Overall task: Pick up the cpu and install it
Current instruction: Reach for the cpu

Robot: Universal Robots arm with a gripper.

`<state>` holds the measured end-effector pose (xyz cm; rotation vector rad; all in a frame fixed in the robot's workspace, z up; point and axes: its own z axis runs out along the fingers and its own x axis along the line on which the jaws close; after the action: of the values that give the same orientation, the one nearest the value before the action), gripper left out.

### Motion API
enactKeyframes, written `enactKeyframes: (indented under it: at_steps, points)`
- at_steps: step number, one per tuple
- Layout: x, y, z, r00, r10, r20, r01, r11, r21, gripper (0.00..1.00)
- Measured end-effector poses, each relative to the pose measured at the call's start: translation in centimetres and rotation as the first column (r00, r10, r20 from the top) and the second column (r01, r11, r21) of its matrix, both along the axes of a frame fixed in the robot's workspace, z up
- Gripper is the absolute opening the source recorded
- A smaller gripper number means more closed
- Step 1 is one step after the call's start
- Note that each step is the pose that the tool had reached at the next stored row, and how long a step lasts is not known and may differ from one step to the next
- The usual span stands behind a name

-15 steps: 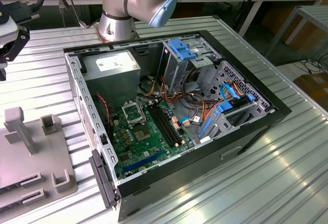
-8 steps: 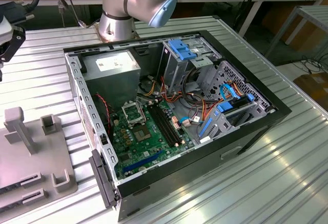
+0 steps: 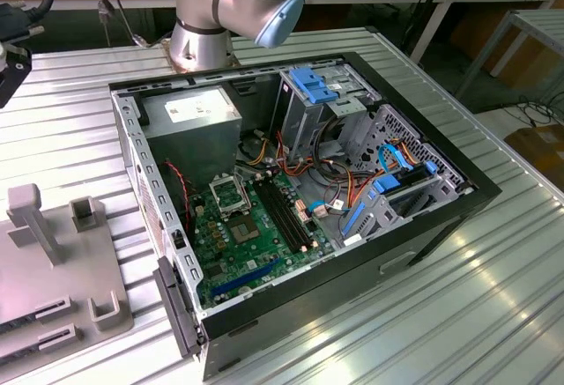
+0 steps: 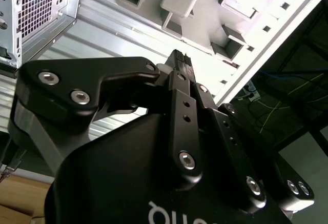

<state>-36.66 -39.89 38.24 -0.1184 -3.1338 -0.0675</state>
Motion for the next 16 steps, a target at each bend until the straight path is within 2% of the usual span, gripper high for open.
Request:
enactKeyframes:
  at_steps: [8,10,13,16]
  points:
    - [-0.54,0.0,-0.02,1.0,0.0,-0.0006,0.0,1.0,0.0,0.11]
    - [-1.69,0.0,-0.06,1.0,0.0,-0.0014,0.0,1.0,0.0,0.11]
    - [-2.87,0.0,-0.11,1.0,0.0,-0.0026,0.0,1.0,0.0,0.11]
    - [-3.06,0.0,-0.12,1.0,0.0,-0.0028,0.0,1.0,0.0,0.11]
